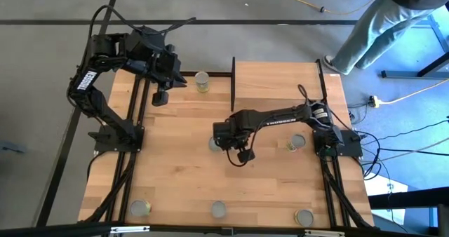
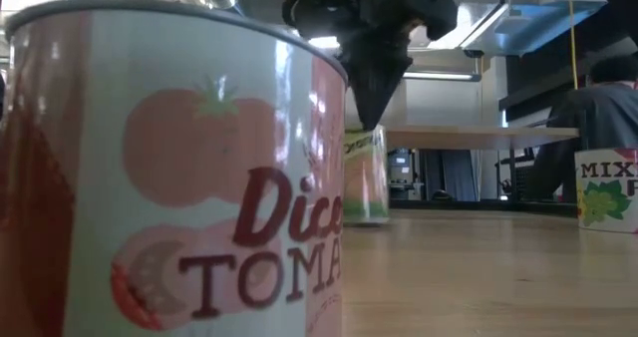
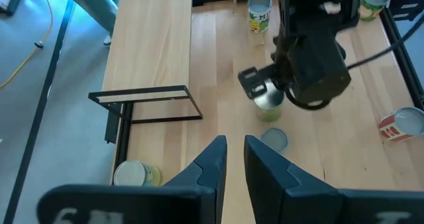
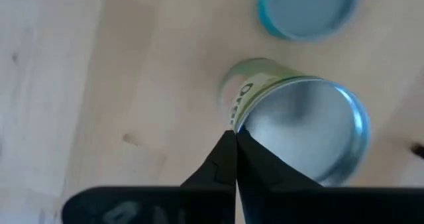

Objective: Pick and place cans onto a shelf
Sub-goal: Put the green can on the shelf

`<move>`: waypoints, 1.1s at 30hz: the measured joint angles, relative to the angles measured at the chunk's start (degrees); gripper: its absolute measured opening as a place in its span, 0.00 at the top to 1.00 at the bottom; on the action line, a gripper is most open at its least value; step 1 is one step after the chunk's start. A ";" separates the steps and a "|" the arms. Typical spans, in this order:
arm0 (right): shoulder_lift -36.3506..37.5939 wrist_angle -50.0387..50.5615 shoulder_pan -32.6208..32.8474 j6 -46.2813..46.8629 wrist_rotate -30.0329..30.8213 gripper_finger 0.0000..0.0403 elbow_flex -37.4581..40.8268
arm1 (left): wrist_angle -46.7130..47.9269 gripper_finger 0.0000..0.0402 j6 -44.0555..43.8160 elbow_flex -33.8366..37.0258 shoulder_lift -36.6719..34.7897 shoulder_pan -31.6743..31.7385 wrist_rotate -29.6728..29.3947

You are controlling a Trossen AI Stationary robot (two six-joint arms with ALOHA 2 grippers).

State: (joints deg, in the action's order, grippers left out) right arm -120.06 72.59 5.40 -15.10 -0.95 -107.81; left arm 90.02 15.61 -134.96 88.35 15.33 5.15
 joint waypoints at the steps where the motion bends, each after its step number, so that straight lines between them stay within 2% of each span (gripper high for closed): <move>1: 0.60 0.78 -0.01 0.28 0.32 1.00 -0.01 | 0.00 0.89 0.01 0.00 0.01 0.00 0.01; 9: 4.26 7.26 0.04 6.68 0.18 1.00 -2.02 | 0.00 0.89 0.01 0.00 0.01 0.00 0.00; 17: 4.74 17.21 -0.93 9.51 3.93 1.00 -14.09 | -0.01 0.89 1.52 0.00 0.03 -0.01 0.02; 25: 4.82 17.46 -4.71 11.55 6.09 1.00 -25.18 | 0.00 0.89 1.56 0.00 0.03 0.02 0.00; 33: 5.37 17.53 -10.70 9.83 8.88 1.00 -26.85 | -0.02 0.89 1.56 0.00 0.03 0.03 -0.10</move>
State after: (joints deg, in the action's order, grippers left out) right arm -114.69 90.13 -5.30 -5.27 7.92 -134.66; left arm 90.00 17.17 -134.96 88.38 15.36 5.04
